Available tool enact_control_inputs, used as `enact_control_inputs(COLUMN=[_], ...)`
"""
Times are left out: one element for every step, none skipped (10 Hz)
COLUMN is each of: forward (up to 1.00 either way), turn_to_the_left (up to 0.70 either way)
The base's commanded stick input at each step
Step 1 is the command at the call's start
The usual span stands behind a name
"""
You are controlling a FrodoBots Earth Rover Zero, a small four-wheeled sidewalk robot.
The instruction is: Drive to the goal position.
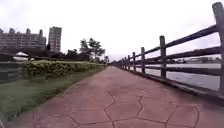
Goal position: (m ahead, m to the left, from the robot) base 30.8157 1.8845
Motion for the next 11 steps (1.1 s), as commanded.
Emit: enact_control_inputs(forward=[1.0, 1.0, 1.0, 1.0, 0.79, 0.0, 0.0, 0.0, 0.0, 0.0, 0.0], turn_to_the_left=[0.0, 0.0, 0.0, 0.0, 0.0, 0.0, 0.0, 0.0, 0.0, 0.0, 0.0])
